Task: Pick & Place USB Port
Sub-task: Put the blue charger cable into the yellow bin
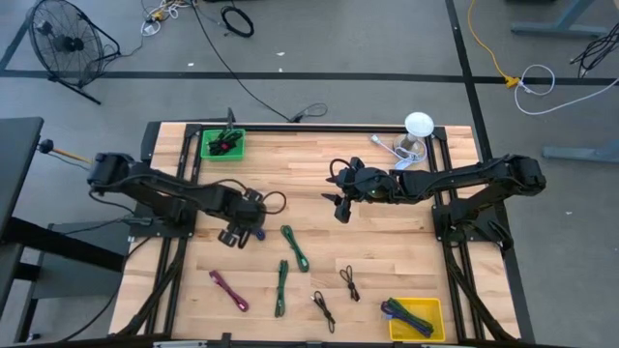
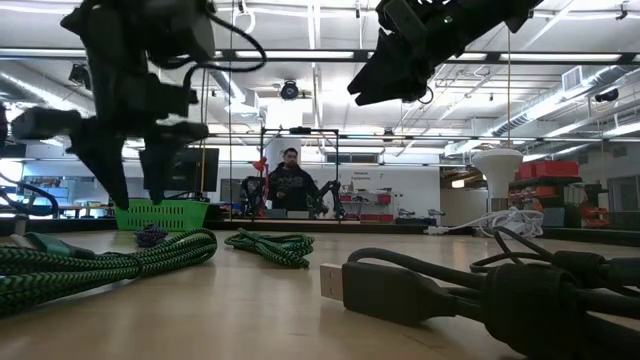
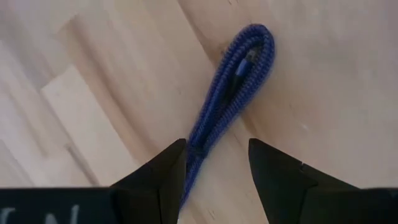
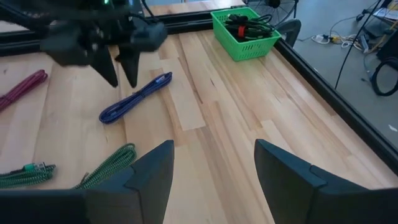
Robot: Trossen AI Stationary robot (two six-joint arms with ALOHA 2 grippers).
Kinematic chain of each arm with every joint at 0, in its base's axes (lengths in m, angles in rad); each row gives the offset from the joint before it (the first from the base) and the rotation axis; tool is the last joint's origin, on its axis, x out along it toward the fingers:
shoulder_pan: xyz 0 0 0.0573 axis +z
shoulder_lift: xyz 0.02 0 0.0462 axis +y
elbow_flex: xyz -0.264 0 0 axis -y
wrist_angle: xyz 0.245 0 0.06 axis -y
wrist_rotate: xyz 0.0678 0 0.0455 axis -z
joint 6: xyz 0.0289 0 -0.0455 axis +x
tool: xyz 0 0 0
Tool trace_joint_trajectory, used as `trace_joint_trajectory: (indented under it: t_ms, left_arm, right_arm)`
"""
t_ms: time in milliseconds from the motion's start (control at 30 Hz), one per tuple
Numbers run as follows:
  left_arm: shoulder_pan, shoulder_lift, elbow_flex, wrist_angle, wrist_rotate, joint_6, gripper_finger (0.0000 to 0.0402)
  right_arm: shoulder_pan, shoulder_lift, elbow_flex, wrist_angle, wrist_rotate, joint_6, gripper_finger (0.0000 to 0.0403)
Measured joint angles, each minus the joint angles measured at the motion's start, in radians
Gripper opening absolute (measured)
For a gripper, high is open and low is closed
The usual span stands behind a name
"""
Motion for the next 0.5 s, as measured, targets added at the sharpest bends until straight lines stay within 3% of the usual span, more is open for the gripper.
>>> trace_joint_trajectory:
  t_ms: [167, 500]
  left_arm:
    - [0.002, 0.072, 0.000, 0.030, -0.056, 0.014, 0.0178]
    - [0.003, 0.159, 0.003, 0.049, -0.013, 0.047, 0.0178]
  right_arm:
    - [0.000, 0.000, 0.000, 0.000, 0.000, 0.000, 0.0224]
    - [0.000, 0.000, 0.000, -0.001, 0.000, -0.001, 0.0224]
